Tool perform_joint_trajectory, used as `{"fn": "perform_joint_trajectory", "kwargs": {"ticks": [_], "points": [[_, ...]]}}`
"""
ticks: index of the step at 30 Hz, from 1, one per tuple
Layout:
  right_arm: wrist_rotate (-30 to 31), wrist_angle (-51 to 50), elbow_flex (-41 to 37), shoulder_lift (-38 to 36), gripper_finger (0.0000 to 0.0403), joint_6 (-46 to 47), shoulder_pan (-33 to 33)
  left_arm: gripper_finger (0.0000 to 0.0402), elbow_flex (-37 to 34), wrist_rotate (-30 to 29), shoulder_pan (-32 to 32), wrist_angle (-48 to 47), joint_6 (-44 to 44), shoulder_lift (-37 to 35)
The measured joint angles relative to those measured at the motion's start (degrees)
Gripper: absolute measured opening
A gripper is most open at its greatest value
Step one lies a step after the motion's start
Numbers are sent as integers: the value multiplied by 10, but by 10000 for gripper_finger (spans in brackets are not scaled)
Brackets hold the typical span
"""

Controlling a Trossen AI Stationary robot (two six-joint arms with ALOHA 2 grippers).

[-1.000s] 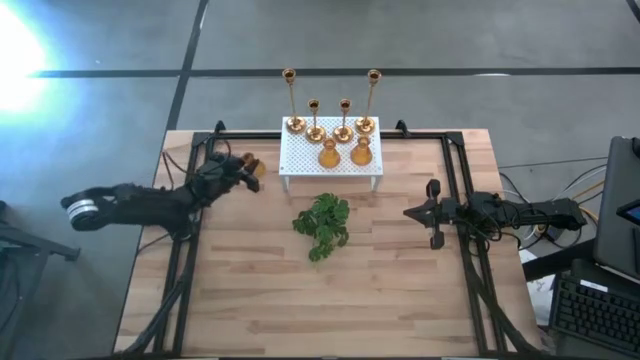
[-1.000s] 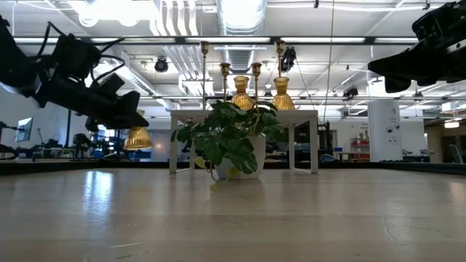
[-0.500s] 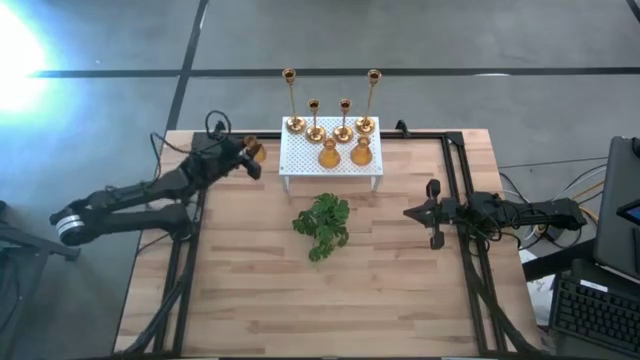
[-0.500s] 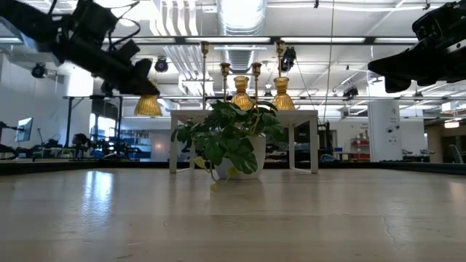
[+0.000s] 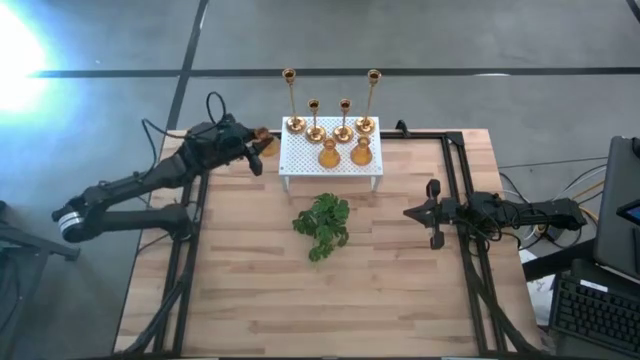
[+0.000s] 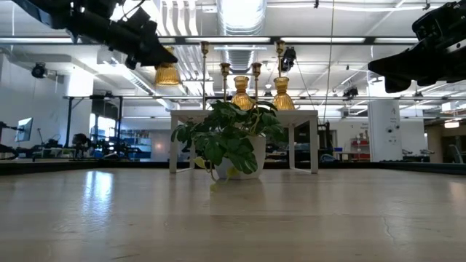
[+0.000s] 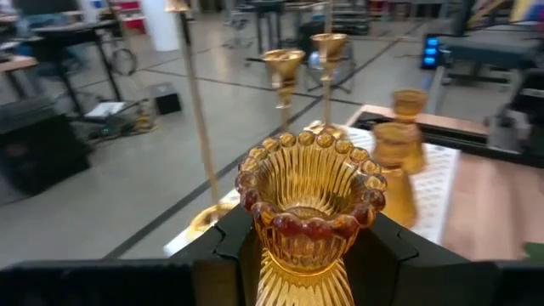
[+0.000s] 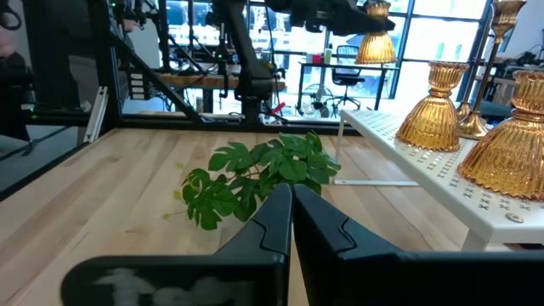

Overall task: Pick & Place candle stick holders
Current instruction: Align the yellow glass candle holder with the other yellow glass candle holder on the shelf

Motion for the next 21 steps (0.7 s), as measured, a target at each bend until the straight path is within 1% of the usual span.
{"fn": "perform_joint_trajectory", "kwargs": {"ticks": [3, 8, 14, 21], "points": [[0, 0, 0, 0, 9, 0, 0, 128, 11, 28, 0, -1, 4, 16], [0, 0, 0, 0, 8, 0, 0, 128, 35, 56, 0, 1, 16, 48], [0, 0, 0, 0, 9, 0, 0, 128, 60, 101, 0, 26, 21, 92], [0, 0, 0, 0, 9, 0, 0, 128, 88, 134, 0, 30, 37, 138]]}}
